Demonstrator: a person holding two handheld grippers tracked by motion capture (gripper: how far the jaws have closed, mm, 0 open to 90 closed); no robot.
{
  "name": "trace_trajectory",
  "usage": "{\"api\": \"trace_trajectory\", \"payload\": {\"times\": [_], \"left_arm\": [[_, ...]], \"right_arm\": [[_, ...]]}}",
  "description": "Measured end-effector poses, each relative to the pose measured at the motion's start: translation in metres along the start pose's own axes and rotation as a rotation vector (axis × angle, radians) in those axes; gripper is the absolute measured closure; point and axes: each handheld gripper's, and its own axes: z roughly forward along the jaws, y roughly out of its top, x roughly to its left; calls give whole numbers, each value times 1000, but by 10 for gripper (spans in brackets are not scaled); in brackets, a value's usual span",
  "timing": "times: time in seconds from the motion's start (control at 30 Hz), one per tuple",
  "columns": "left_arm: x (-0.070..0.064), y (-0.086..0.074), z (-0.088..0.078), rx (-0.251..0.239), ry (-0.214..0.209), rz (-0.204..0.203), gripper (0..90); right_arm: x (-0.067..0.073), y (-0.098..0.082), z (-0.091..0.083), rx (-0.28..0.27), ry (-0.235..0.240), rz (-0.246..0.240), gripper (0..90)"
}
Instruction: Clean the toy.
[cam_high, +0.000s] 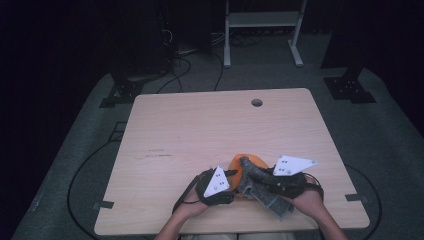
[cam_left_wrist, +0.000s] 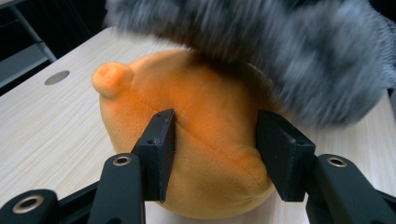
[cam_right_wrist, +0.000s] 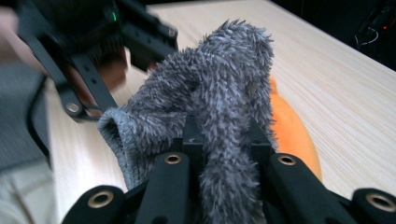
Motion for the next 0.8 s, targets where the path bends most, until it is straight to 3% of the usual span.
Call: {"api": "trace_trajectory", "payload": {"times": [0.07,0.13,0.17,0.2,0.23,0.27,0.33,0.4,0.5,0.57,0.6,0.67,0.73,0.8], "left_arm": [[2,-2,-1,17,-5,-3,480],[4,-4,-3,22,-17,-20,481],[5,-5,-3,18,-20,-27,480],[5,-3,-5,-18,-19,-26,437],[5,-3,-5,-18,-19,-26,395],[6,-1,-7,-78,0,-48,387],[7,0,-6,-78,6,-59,405],[7,-2,-5,-51,14,-53,435],[10,-5,-5,-2,30,-59,457],[13,-6,-7,18,20,-75,460],[14,-7,-9,2,13,-88,451],[14,-5,-10,-20,17,-91,423],[15,-2,-11,-41,48,-103,306],[16,-1,-9,-28,70,-110,307]], "right_arm": [[-4,-7,6,12,6,15,755],[-13,-16,5,-2,15,75,755],[-17,-21,2,-7,22,110,755],[-20,-26,-1,-8,27,143,756],[-20,-26,-1,-8,27,143,756],[-17,-26,-1,1,16,126,756],[-15,-25,0,2,22,118,756],[-13,-23,0,2,23,100,756],[-17,-24,-2,-2,17,111,755],[-23,-27,-5,2,-25,131,755],[-24,-30,-6,6,-54,143,755],[-23,-31,-4,6,-46,141,755],[-15,-29,1,12,-13,103,755],[-11,-28,3,10,1,87,755]]}}
